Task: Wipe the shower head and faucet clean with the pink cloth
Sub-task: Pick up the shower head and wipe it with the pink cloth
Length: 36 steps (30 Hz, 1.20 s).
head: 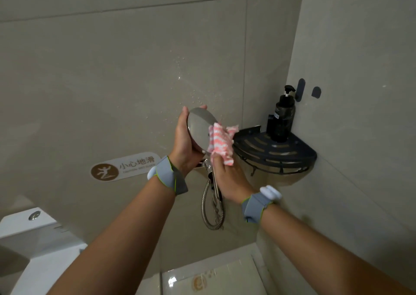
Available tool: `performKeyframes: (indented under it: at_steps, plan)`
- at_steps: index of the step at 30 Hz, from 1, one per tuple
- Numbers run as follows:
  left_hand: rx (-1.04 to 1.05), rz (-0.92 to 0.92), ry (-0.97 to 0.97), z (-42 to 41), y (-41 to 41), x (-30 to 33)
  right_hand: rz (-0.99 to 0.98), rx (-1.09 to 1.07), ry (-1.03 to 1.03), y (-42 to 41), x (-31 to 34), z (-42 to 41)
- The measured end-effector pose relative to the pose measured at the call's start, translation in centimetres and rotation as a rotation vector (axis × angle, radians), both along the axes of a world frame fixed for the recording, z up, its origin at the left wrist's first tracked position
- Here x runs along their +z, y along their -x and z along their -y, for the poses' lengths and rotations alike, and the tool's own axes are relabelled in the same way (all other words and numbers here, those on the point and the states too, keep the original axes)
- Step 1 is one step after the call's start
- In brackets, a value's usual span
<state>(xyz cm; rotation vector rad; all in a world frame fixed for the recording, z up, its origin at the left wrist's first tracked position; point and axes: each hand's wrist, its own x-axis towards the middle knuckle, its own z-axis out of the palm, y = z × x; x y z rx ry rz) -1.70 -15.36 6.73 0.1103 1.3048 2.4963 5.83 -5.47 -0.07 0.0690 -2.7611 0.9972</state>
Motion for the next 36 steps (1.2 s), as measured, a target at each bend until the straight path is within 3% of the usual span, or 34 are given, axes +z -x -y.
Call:
performKeyframes:
  at_steps: [2,7,12,17,20,25,29,32,36]
  plan:
    - [0.081,-0.009,0.063,-0.3,0.4,0.3,0.062,-0.050,0.147,0.9,0.1,0.2]
    - [0.169,0.007,-0.016,-0.2,1.1,0.8,0.012,-0.010,0.411,-0.3,-1.0,1.3]
    - [0.166,-0.025,-0.029,0.7,1.6,1.2,0.013,0.106,0.310,-3.8,-5.3,1.9]
    - [0.223,0.033,-0.087,0.8,1.4,0.7,-0.133,0.171,0.802,-2.0,-1.4,2.4]
    - [0.246,0.075,-0.142,1.3,1.3,0.6,-0.070,0.139,1.071,-0.5,-0.3,1.8]
    - [0.277,0.066,-0.141,1.7,0.7,0.9,-0.054,-0.033,0.922,0.2,-0.4,1.8]
    - [0.239,0.053,-0.113,1.6,0.0,1.5,0.077,0.077,0.757,0.8,-0.2,1.8]
    - [0.248,0.033,-0.083,1.1,-0.6,1.4,0.028,0.104,0.528,1.8,1.2,1.1]
    - [0.339,0.080,-0.001,0.5,-0.9,2.3,-0.034,0.062,0.383,2.1,0.6,1.8]
